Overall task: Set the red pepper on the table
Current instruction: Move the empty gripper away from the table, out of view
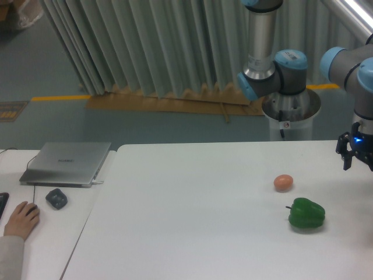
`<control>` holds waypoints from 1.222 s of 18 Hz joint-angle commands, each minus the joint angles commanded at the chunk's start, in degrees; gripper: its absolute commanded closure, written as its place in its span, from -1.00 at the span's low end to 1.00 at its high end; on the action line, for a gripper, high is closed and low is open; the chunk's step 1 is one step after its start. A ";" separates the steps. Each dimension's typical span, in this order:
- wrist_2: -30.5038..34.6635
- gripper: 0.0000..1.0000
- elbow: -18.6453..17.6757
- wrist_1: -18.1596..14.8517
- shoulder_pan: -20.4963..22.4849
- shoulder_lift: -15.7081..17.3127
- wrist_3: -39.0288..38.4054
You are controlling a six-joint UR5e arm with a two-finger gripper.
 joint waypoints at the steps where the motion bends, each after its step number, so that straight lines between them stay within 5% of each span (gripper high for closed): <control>1: 0.17 -1.00 -0.09 0.00 0.00 0.00 0.09; 13: 0.26 -1.00 0.79 2.11 0.00 -0.53 0.09; 22: 0.18 -1.00 8.34 3.07 3.43 -4.83 0.61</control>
